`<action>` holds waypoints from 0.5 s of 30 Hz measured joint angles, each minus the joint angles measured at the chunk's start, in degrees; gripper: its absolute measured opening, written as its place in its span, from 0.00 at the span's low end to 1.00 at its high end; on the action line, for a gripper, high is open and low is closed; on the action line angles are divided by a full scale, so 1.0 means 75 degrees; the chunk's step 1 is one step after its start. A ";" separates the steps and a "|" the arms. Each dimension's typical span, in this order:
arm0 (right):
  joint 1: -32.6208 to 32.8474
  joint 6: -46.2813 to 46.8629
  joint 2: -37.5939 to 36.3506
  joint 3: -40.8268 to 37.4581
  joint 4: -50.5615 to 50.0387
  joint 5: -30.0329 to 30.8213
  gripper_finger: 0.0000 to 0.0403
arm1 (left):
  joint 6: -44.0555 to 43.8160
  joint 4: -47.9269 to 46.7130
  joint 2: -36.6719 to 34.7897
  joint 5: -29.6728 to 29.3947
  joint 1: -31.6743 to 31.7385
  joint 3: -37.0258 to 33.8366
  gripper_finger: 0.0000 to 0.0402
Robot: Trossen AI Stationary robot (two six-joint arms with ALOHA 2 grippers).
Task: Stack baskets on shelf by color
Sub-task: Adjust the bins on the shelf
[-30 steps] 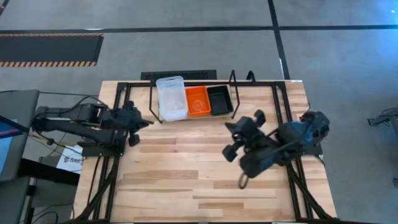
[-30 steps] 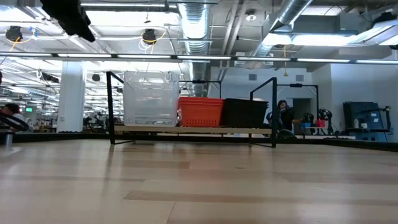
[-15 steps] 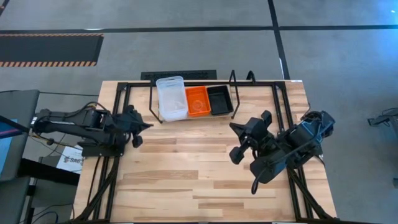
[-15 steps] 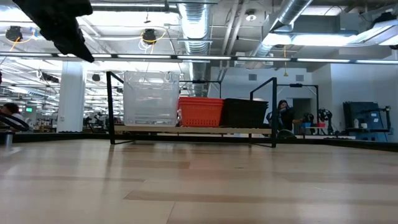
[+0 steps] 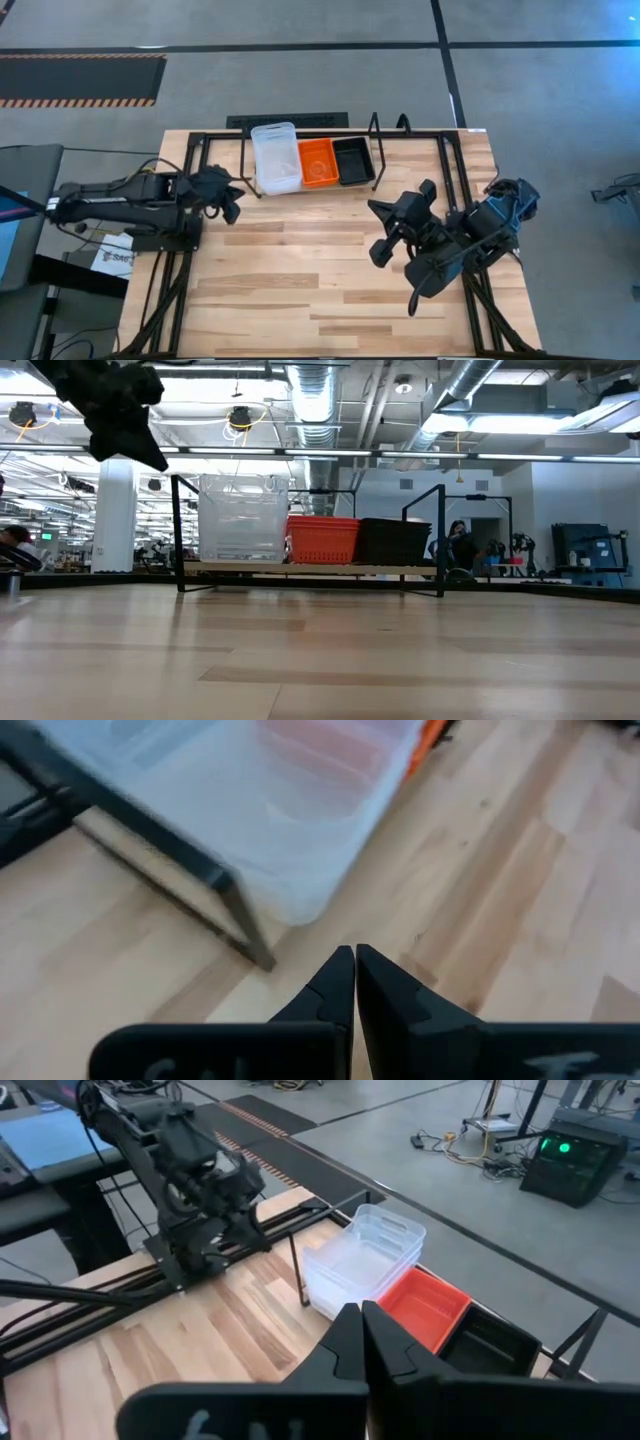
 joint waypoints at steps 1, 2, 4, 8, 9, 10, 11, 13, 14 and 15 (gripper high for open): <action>0.0015 0.0000 0.0000 0.0000 0.0002 -0.0003 0.00 | -0.0026 -0.0054 0.0019 -0.0007 0.0112 0.0000 0.00; 0.0025 0.0000 0.0000 0.0000 0.0009 -0.0001 0.00 | -0.0027 -0.0048 0.0076 -0.0007 0.0233 0.0000 0.00; 0.0092 0.0012 0.0000 0.0000 0.0012 -0.0003 0.00 | 0.0003 -0.0053 0.0187 -0.0005 0.0502 0.0000 0.00; 0.0130 -0.0002 0.0000 0.0000 0.0023 0.0000 0.00 | 0.0338 0.0258 0.0466 0.0200 0.0983 0.0000 0.00; 0.0157 -0.0003 0.0000 0.0000 0.0023 0.0000 0.00 | 0.0472 0.0339 0.0543 0.0232 0.1097 0.0000 0.00; 0.0172 -0.0003 0.0000 0.0000 0.0023 0.0000 0.00 | 0.0585 0.0459 0.0638 0.0283 0.1191 0.0000 0.00; 0.0173 -0.0006 0.0000 0.0000 0.0020 0.0000 0.00 | 0.0687 0.0667 0.0726 0.0353 0.1288 0.0000 0.00; 0.0179 -0.0007 0.0000 0.0000 0.0019 -0.0001 0.00 | 0.0915 0.1003 0.0868 0.0517 0.1474 0.0000 0.00; 0.0185 -0.0010 0.0000 0.0000 0.0020 0.0000 0.00 | 0.1042 0.1167 0.0941 0.0619 0.1574 0.0000 0.00; 0.0185 -0.0015 0.0000 0.0000 0.0020 -0.0003 0.00 | 0.1163 0.1321 0.0999 0.0682 0.1668 0.0000 0.00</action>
